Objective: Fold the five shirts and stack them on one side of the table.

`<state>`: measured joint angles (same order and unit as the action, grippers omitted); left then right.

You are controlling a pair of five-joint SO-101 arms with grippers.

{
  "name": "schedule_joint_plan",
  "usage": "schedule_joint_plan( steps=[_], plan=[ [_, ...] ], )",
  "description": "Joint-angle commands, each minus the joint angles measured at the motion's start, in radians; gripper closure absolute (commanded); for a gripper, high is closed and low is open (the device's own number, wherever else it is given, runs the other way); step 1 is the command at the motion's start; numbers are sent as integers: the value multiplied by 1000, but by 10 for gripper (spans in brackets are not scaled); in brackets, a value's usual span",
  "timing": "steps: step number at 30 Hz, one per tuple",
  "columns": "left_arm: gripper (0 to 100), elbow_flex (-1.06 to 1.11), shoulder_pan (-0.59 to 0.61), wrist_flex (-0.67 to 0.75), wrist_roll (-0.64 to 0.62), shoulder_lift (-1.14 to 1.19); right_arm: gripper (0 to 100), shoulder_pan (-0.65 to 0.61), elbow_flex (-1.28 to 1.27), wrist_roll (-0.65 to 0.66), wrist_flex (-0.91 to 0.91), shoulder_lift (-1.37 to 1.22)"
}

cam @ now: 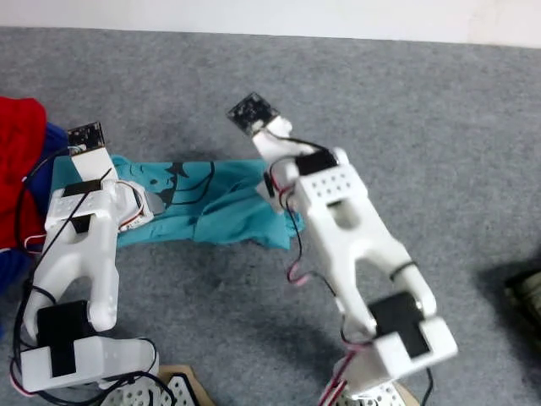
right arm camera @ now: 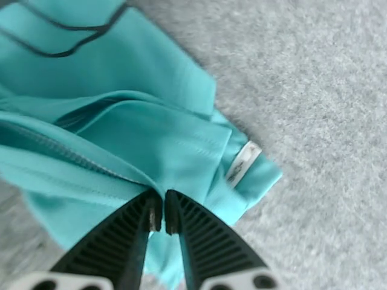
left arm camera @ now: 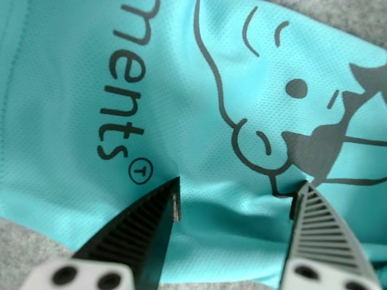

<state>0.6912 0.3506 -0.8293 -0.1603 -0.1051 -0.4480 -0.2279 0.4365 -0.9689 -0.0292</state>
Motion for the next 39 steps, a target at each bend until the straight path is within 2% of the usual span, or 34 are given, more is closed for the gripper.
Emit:
schedule_joint_plan(
  steps=[1,9,13,15,19,22,26,30,33,39],
  plan=[
    [695,-4,10,17,0,-2,991,41,171,12,15,-107],
    [695,-4,10,17,0,-2,975,51,262,8,16,-254],
    [695,-4,10,17,0,-2,833,45,265,6,12,-269],
    [695,-4,10,17,0,-2,792,45,260,3,8,-243],
    [695,-4,10,17,0,-2,808,48,259,-130,-38,-130],
    [695,-4,10,17,0,-2,850,42,219,-180,-94,-31],
    [695,-4,10,17,0,-2,995,-51,38,-206,-116,70],
    [695,-1,10,34,0,-2,991,-196,-145,-201,-110,157],
    [695,8,10,46,0,-2,992,-232,-209,-203,-8,171],
    [695,8,10,46,0,-2,992,-194,-228,-199,208,82]
  ],
)
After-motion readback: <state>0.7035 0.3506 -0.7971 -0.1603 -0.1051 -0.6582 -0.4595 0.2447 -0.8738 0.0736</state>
